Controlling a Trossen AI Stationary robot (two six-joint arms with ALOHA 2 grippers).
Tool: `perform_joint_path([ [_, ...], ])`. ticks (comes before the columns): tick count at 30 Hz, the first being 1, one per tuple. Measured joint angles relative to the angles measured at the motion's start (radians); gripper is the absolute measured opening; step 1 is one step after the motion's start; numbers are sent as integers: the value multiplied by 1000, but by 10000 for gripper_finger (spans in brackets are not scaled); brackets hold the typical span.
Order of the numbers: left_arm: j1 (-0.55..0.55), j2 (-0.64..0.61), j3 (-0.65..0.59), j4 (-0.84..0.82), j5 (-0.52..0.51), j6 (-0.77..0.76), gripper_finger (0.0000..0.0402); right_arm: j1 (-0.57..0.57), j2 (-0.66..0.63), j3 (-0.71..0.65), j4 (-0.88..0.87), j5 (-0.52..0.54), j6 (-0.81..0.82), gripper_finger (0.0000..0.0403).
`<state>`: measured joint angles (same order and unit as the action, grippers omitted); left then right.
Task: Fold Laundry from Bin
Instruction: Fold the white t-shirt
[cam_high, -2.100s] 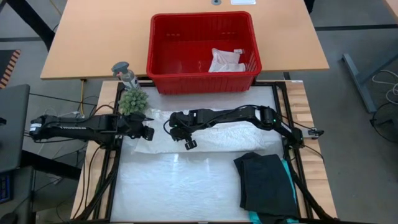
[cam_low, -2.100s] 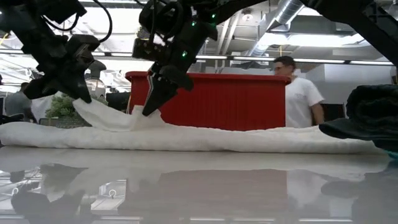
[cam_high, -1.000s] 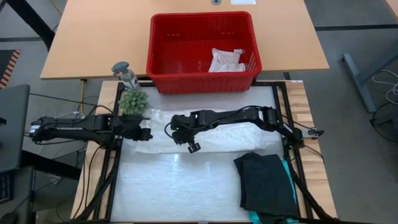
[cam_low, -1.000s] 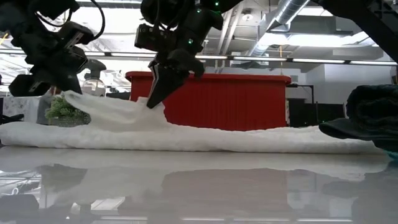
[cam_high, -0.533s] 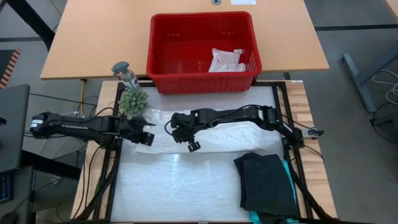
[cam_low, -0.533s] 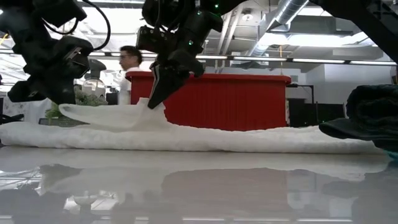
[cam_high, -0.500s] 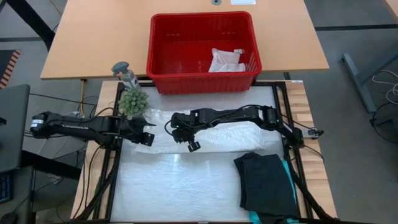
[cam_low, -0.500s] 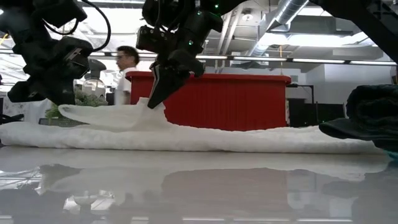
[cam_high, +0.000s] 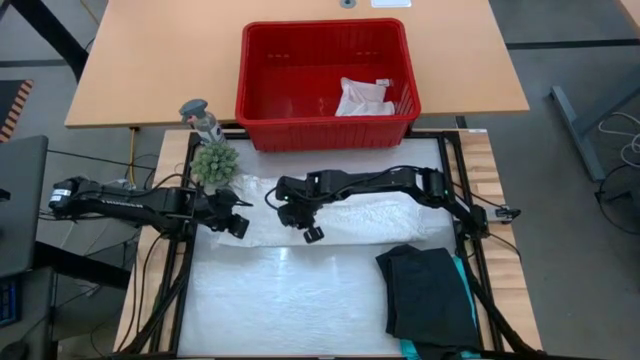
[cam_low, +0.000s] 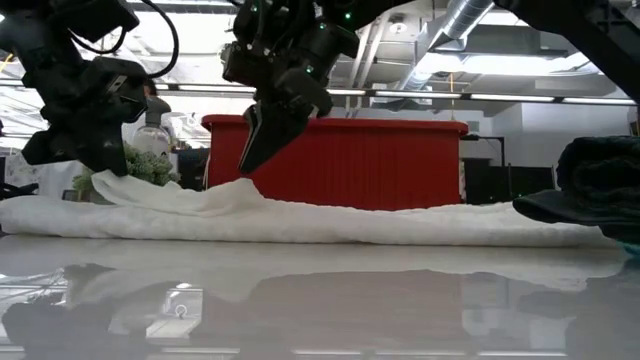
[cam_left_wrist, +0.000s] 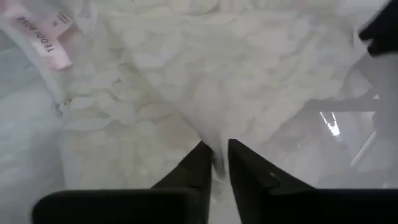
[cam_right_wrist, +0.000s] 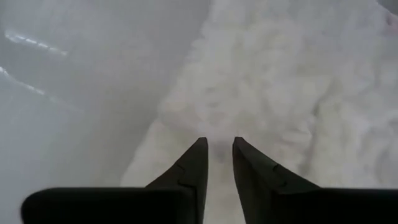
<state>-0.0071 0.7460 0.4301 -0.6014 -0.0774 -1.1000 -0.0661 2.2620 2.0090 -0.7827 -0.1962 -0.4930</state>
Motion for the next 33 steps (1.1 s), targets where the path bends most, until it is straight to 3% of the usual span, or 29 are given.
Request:
perform_joint_path([
  [12,0,-31,0,35,10,64,190,-21,0,0,63,-45,54,150],
  [17,0,-104,0,72,-15,71,194,-4,0,0,104,-66,75,141],
  [23,0,-166,0,-107,-12,12,184,2,0,0,157,-68,100,138],
  [26,1,-173,0,-115,-31,7,183,1,0,0,175,-68,125,139],
  [33,-15,-151,0,169,-173,114,183,-6,0,-50,219,-68,136,121],
])
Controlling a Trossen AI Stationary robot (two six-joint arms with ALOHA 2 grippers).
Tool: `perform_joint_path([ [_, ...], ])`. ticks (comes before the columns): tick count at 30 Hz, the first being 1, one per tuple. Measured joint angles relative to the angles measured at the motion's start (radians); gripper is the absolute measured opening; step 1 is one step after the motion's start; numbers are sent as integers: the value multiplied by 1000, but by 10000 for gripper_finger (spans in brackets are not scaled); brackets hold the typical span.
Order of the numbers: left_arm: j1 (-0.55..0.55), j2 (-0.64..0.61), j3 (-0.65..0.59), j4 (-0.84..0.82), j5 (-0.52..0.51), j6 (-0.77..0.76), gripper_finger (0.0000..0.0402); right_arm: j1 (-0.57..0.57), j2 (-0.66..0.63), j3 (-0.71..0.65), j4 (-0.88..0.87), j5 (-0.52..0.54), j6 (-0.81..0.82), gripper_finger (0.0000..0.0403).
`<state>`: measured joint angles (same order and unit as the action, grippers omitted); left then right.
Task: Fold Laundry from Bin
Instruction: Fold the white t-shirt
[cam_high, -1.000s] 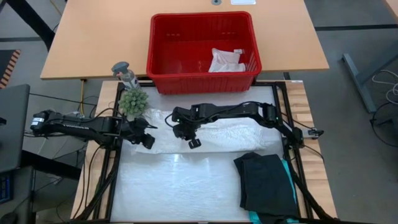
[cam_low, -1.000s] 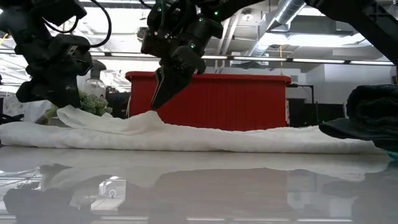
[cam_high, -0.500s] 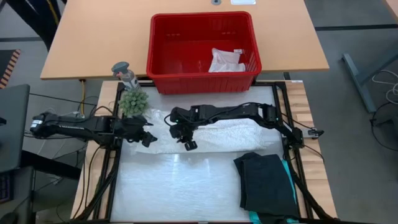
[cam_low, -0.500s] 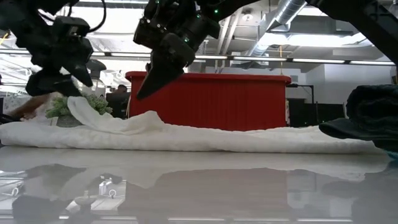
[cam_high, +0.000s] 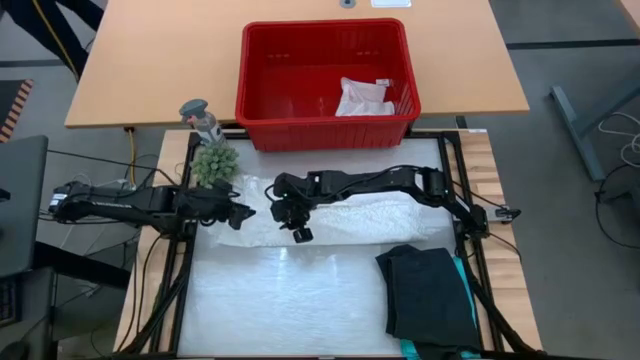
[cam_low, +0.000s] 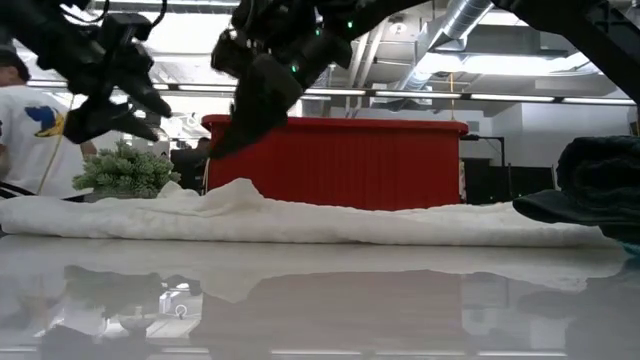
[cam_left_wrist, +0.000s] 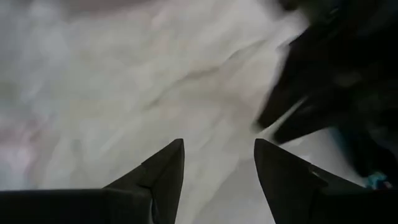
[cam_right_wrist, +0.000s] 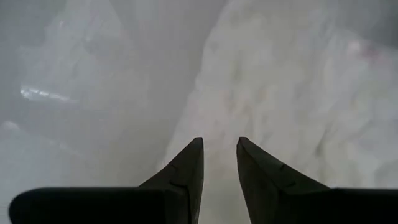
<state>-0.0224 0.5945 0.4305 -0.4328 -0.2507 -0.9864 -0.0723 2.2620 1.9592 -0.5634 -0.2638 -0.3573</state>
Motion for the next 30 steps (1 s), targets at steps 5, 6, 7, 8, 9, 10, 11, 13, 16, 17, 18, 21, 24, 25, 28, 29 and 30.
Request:
perform_joint_path([
  [5,-1,78,-1,36,-15,50,183,-2,1,-50,31,1,20,119],
  [6,-1,97,-6,47,-15,57,183,-2,1,-58,44,1,21,119],
  [7,-2,115,-17,54,-10,59,183,-3,1,-68,48,1,24,119],
  [8,-5,136,-31,68,-4,59,183,-3,1,-76,45,1,28,119],
  [9,-6,158,-47,96,6,59,183,-5,1,-85,45,1,33,119],
  [10,-10,176,-60,127,13,58,183,-6,2,-93,44,1,36,118],
  [11,-14,190,-70,154,17,57,183,-8,2,-103,52,1,36,118],
  [13,-26,220,-81,177,17,52,183,-9,1,-118,63,1,36,118],
  [16,-51,262,-104,181,18,34,183,-10,2,-130,61,1,37,118],
  [17,-62,274,-114,185,19,19,183,-11,1,-135,62,2,36,118],
  [18,-72,283,-127,190,18,0,183,-12,1,-139,67,2,36,118],
  [21,-98,305,-164,191,-9,-52,183,-15,1,-149,71,2,37,118],
  [24,-108,308,-197,226,-24,-91,183,-16,1,-149,72,2,37,118],
  [25,-108,309,-207,228,-24,-99,183,-16,1,-149,73,2,37,118],
  [28,-108,297,-216,230,-23,-119,183,-16,1,-149,72,2,35,118],
  [29,-108,293,-216,235,-23,-121,183,-16,1,-149,71,2,35,118],
  [30,-108,291,-217,247,-19,-121,183,-16,1,-149,72,2,35,118],
])
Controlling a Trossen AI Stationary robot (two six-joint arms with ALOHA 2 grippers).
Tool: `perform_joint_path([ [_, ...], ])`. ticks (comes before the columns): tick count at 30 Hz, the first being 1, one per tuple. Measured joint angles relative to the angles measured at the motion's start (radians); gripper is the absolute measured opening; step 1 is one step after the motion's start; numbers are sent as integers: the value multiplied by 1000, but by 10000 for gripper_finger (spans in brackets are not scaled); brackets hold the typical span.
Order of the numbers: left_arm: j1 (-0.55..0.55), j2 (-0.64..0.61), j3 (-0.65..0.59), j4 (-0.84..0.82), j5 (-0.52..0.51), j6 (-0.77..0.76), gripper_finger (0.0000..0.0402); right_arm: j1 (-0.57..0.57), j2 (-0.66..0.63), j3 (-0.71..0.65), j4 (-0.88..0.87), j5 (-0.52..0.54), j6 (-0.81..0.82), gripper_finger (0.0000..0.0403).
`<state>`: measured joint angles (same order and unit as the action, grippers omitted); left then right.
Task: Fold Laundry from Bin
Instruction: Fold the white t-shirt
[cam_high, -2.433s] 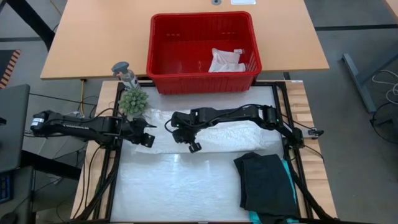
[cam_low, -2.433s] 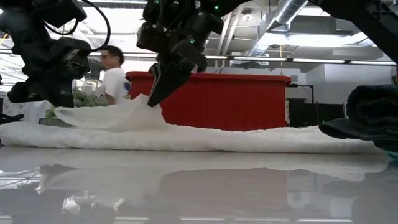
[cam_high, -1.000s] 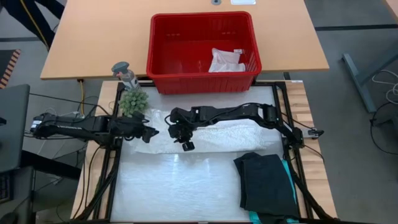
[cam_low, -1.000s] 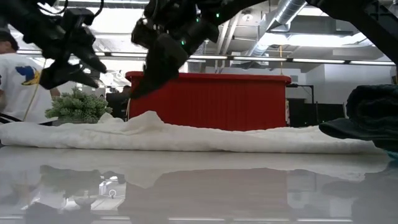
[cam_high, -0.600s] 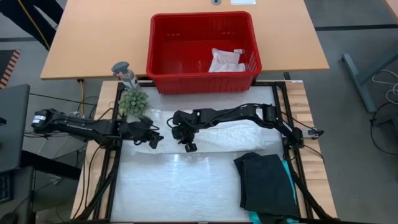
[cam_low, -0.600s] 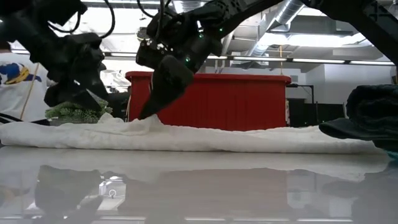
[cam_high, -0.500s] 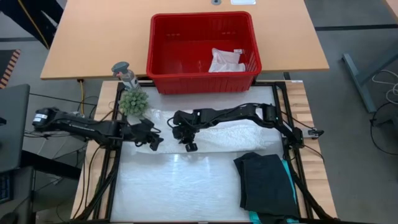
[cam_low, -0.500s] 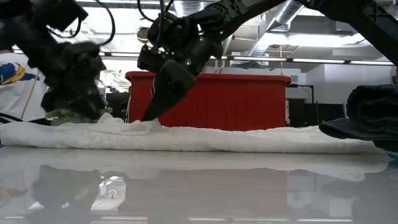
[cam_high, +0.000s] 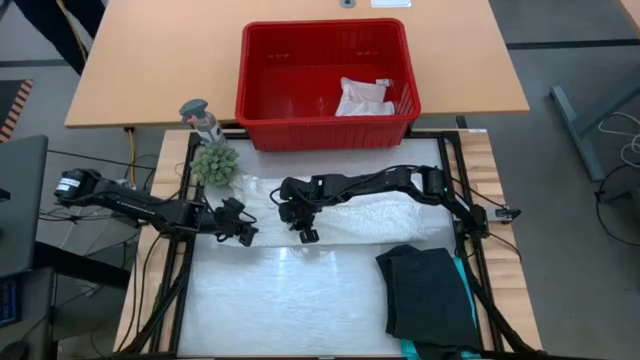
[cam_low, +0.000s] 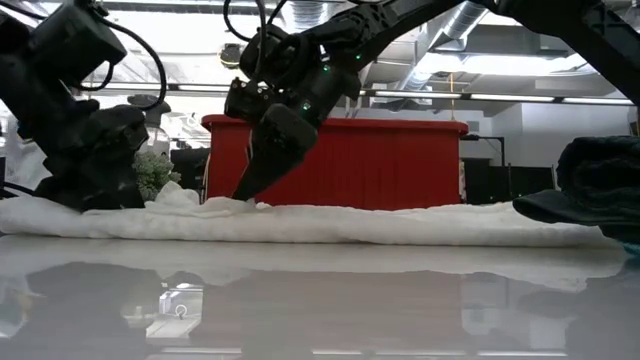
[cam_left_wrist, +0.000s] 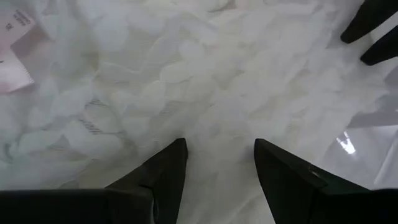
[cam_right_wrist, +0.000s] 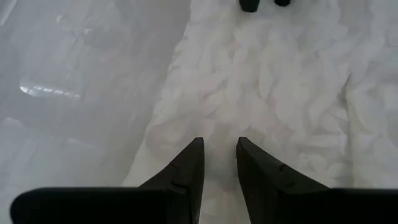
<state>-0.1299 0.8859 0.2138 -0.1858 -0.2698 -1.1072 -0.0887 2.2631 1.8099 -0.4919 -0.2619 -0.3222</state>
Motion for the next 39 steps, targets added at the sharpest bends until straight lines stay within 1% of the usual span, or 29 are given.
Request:
perform_joint_path([
  [5,0,-32,0,16,31,-11,183,0,0,0,-4,3,0,118],
  [9,0,-57,-1,16,57,-17,183,0,0,1,-24,31,-13,118],
  [15,0,-65,0,7,53,-20,183,1,45,-3,-35,39,-19,118],
  [23,0,-76,3,6,56,-18,183,1,43,11,-43,51,-19,118],
  [26,0,-111,43,-4,56,0,183,-4,42,50,-87,53,-18,118],
  [29,0,-159,97,-77,49,29,183,-6,40,80,-116,53,-25,118],
  [31,0,-193,135,-127,4,57,183,-6,40,89,-121,53,-34,118],
  [32,0,-209,150,-135,-42,84,183,-6,40,97,-123,53,-34,118],
  [37,5,-253,164,-145,-397,202,183,-6,39,137,-137,52,-34,118],
  [38,13,-253,159,-151,-436,213,183,-5,39,144,-146,52,-35,118],
  [39,26,-251,155,-166,-448,220,183,-6,39,151,-157,52,-35,118],
])
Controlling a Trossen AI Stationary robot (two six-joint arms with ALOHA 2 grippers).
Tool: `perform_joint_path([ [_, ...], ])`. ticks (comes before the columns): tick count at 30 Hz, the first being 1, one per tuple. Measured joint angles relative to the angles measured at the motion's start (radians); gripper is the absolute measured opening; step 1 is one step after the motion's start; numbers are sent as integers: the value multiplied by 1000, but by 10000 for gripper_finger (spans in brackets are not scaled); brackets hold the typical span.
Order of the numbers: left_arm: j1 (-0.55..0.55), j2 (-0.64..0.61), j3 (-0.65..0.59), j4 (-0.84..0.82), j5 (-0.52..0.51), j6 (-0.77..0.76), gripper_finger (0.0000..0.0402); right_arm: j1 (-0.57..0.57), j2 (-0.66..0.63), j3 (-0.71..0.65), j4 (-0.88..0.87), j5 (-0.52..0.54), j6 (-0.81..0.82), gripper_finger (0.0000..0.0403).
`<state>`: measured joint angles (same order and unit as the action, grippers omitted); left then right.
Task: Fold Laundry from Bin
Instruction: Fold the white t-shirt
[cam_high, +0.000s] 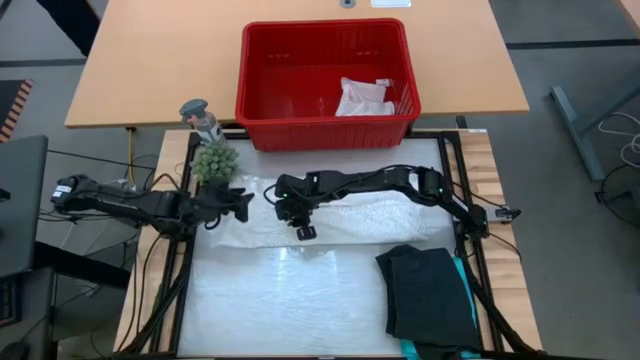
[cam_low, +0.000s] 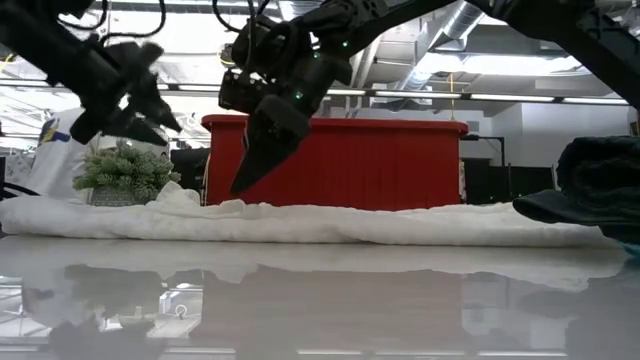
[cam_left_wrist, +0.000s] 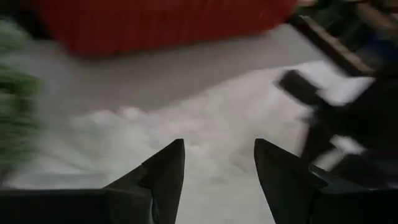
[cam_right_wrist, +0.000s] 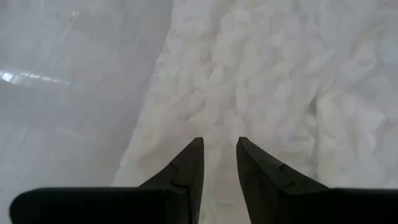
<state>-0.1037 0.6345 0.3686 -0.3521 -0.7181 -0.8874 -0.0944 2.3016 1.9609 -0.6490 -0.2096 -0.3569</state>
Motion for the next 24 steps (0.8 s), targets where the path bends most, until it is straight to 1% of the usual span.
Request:
perform_joint_path([
  [3,38,28,-23,10,18,23,183,-1,0,9,0,0,-1,118],
  [7,74,71,-71,142,30,77,183,-3,0,9,-1,1,-8,118],
  [10,95,115,-84,184,53,126,183,-7,0,9,-3,0,5,118],
  [11,99,131,-84,192,49,141,183,-8,0,9,-6,0,13,118],
  [15,126,200,-84,237,-27,189,183,-13,-4,9,-25,0,16,118],
  [19,162,276,-83,314,-31,246,183,-14,-18,9,-48,-1,16,118],
  [24,188,387,-84,326,-54,240,183,-13,-43,8,-68,-1,17,118],
])
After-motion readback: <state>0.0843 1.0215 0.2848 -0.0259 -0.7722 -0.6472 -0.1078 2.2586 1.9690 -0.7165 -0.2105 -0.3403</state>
